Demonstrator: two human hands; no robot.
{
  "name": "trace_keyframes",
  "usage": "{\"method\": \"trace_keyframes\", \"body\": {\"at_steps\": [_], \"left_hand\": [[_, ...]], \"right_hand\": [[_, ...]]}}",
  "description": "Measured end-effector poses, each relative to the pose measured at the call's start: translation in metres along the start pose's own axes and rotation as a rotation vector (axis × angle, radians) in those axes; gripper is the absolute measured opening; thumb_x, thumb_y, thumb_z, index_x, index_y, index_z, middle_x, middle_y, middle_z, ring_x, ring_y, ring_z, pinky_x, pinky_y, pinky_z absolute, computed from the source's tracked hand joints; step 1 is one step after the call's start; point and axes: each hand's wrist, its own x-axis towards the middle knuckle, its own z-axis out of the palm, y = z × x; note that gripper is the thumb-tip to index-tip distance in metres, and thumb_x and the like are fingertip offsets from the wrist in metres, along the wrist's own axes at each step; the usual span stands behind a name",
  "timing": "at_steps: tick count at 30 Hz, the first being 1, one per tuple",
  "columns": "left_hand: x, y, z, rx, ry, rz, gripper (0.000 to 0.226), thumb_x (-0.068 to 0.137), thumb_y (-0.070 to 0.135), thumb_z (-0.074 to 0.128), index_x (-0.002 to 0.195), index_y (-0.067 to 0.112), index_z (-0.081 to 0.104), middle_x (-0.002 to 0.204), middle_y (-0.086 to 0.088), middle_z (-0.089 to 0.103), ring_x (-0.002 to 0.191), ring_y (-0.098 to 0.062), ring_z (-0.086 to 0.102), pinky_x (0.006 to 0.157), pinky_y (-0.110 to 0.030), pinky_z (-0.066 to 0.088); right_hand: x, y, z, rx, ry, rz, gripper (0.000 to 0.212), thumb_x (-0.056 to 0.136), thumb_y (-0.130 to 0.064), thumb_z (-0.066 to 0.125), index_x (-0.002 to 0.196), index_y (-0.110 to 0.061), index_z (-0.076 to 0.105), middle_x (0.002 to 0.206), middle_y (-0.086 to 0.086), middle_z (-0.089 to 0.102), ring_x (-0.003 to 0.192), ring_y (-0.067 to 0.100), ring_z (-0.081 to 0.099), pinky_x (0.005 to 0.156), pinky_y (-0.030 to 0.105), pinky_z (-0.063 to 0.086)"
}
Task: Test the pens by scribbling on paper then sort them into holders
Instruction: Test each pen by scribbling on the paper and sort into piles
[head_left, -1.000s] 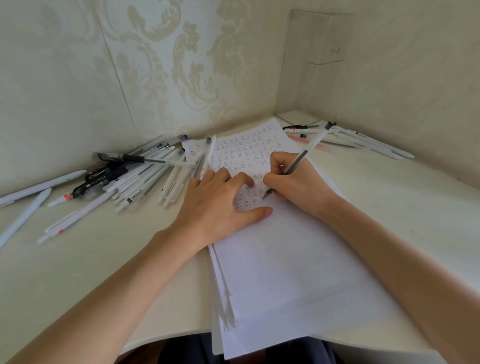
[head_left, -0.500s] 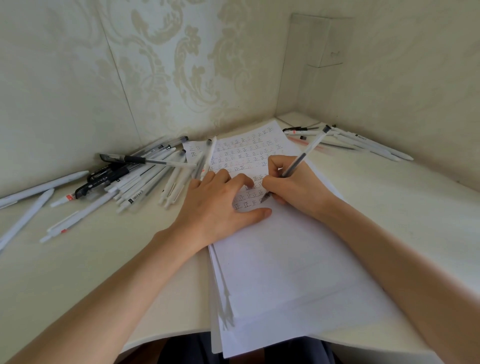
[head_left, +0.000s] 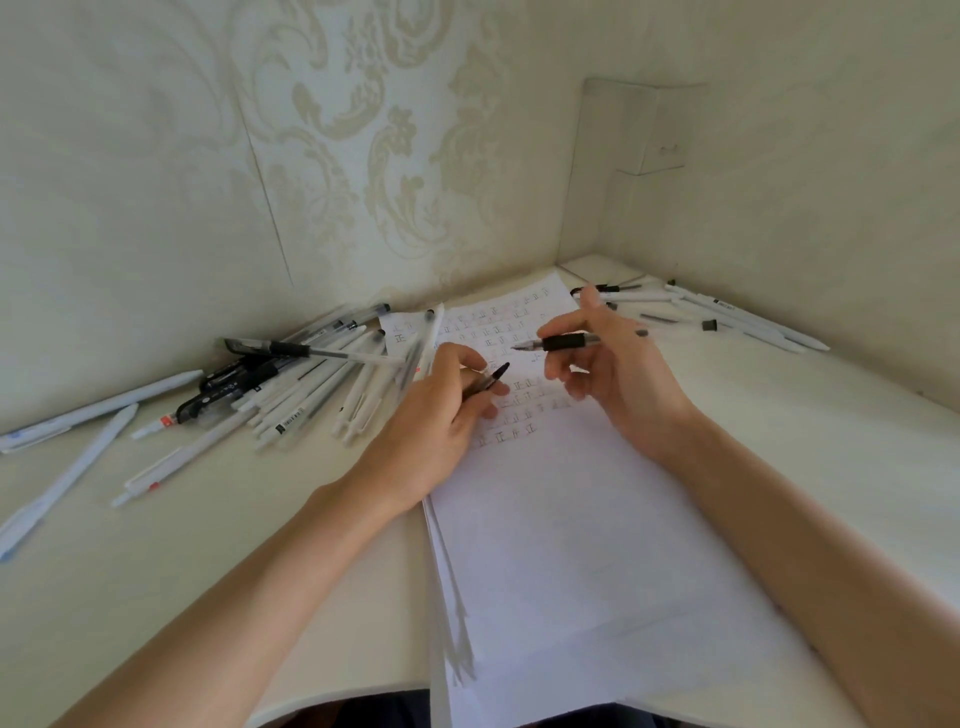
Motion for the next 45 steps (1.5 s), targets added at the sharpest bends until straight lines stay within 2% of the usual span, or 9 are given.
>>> {"method": "trace_keyframes", "body": {"at_steps": [5, 12, 17, 24, 28, 32, 39, 42, 45], "left_hand": [[0.0, 0.0, 0.0, -0.127, 0.035, -0.014, 0.017, 0.09, 0.019, 0.057, 0.085, 0.027, 0.043, 0.09, 0.004, 0.072, 0.086, -0.012, 0.067, 0.083, -0.036, 0.051], [0.001, 0.0, 0.0, -0.062, 0.074, 0.079, 0.013, 0.088, 0.018, 0.06, 0.087, 0.024, 0.05, 0.087, 0.001, 0.071, 0.077, -0.008, 0.064, 0.067, -0.018, 0.048], [-0.003, 0.0, -0.001, -0.054, 0.043, 0.165, 0.016, 0.087, 0.02, 0.059, 0.083, 0.029, 0.047, 0.079, 0.003, 0.07, 0.072, -0.009, 0.065, 0.071, -0.027, 0.051], [-0.007, 0.003, -0.009, -0.149, 0.042, 0.17, 0.007, 0.089, 0.015, 0.056, 0.087, 0.017, 0.05, 0.078, -0.001, 0.068, 0.071, -0.008, 0.064, 0.07, -0.018, 0.049], [-0.001, -0.002, -0.023, 0.095, 0.348, 0.205, 0.01, 0.093, 0.012, 0.053, 0.103, 0.014, 0.052, 0.081, 0.002, 0.066, 0.073, -0.007, 0.064, 0.068, -0.023, 0.051], [-0.002, -0.03, -0.069, 0.356, 0.805, 0.02, 0.012, 0.093, 0.006, 0.049, 0.102, 0.003, 0.056, 0.085, -0.014, 0.065, 0.075, -0.031, 0.06, 0.067, -0.036, 0.042], [-0.007, -0.044, -0.084, 0.717, 0.799, -0.542, 0.027, 0.087, 0.016, 0.053, 0.11, 0.007, 0.063, 0.115, -0.022, 0.055, 0.112, -0.04, 0.041, 0.09, -0.044, 0.031], [0.0, -0.029, -0.068, 0.718, 0.729, -0.16, 0.037, 0.087, 0.027, 0.055, 0.119, 0.007, 0.059, 0.125, -0.017, 0.053, 0.116, -0.039, 0.043, 0.094, -0.048, 0.033], [0.008, -0.01, -0.033, 0.553, 0.28, 0.173, 0.067, 0.085, 0.066, 0.033, 0.123, 0.017, 0.058, 0.134, -0.002, 0.051, 0.124, -0.023, 0.045, 0.103, -0.04, 0.032]], "right_hand": [[0.0, -0.002, 0.004, 0.052, 0.041, 0.006, 0.031, 0.099, -0.022, 0.042, 0.071, -0.009, 0.045, 0.047, 0.011, 0.056, 0.043, 0.02, 0.041, 0.045, 0.026, 0.029], [-0.001, -0.001, 0.005, -0.105, 0.05, -0.03, 0.036, 0.095, -0.015, 0.051, 0.062, -0.01, 0.04, 0.042, 0.002, 0.044, 0.041, 0.017, 0.029, 0.044, 0.024, 0.022], [-0.004, 0.003, 0.016, -0.086, 0.031, -0.059, 0.038, 0.093, -0.014, 0.056, 0.059, -0.011, 0.039, 0.042, 0.0, 0.038, 0.043, 0.017, 0.029, 0.044, 0.024, 0.025], [-0.002, 0.004, 0.02, -0.043, -0.064, -0.083, 0.037, 0.092, -0.03, 0.058, 0.064, -0.01, 0.044, 0.047, 0.002, 0.047, 0.045, 0.017, 0.039, 0.05, 0.027, 0.032], [0.001, 0.005, 0.013, 0.021, -0.169, -0.048, 0.059, 0.073, -0.063, 0.06, 0.102, -0.012, 0.062, 0.072, 0.003, 0.066, 0.065, 0.015, 0.05, 0.061, 0.023, 0.043], [0.007, 0.002, 0.0, 0.027, -0.014, -0.045, 0.073, 0.061, -0.073, 0.066, 0.101, -0.013, 0.062, 0.074, 0.003, 0.067, 0.062, 0.011, 0.052, 0.06, 0.023, 0.043], [0.008, 0.003, -0.01, -0.128, 0.146, -0.017, 0.023, 0.097, -0.032, 0.049, 0.094, -0.012, 0.06, 0.071, 0.003, 0.066, 0.06, 0.013, 0.05, 0.058, 0.026, 0.038], [0.013, 0.002, -0.02, -0.346, 0.3, -0.047, 0.008, 0.096, -0.019, 0.051, 0.095, -0.016, 0.058, 0.079, 0.0, 0.066, 0.069, 0.014, 0.053, 0.06, 0.022, 0.04], [0.022, 0.003, -0.055, -0.848, 0.554, -0.13, 0.022, 0.093, -0.01, 0.047, 0.112, -0.011, 0.059, 0.101, 0.005, 0.065, 0.098, 0.024, 0.054, 0.078, 0.031, 0.043]]}}
